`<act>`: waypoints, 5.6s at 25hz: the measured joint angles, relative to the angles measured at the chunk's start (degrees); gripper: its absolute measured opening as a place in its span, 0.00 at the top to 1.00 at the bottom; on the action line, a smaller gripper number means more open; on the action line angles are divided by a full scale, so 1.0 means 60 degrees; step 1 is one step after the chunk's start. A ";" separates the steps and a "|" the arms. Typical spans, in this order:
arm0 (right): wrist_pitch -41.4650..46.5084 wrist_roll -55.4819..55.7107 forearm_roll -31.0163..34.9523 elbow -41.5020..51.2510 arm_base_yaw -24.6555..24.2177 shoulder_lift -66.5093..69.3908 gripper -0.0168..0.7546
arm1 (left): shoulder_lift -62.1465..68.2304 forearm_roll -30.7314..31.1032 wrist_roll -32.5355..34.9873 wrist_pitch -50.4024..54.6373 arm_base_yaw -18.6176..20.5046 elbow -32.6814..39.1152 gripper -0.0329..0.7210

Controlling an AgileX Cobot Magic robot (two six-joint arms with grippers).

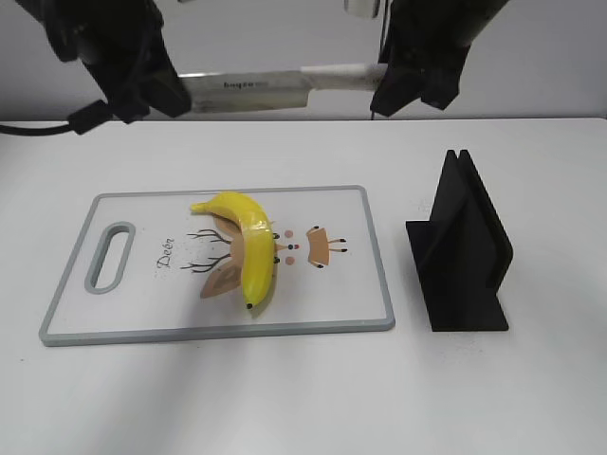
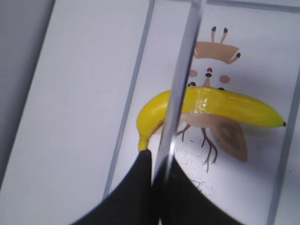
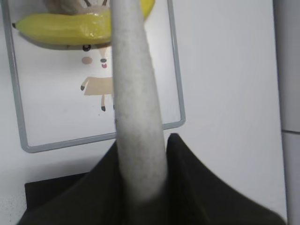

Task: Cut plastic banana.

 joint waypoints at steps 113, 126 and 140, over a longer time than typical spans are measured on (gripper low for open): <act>-0.1097 1.4903 -0.1980 0.6960 -0.0033 -0.3798 0.26 | -1.6336 0.3095 -1.0818 0.1434 0.1997 0.9717 0.21; -0.0874 1.2124 -0.1652 0.8366 -0.0033 -0.7955 0.18 | -1.6336 0.3095 -1.0824 0.1434 0.1997 0.9717 0.21; -0.0257 1.1377 -0.2370 1.0926 -0.0033 -1.4317 0.28 | -1.6336 0.3095 -1.0824 0.1434 0.1997 0.9717 0.22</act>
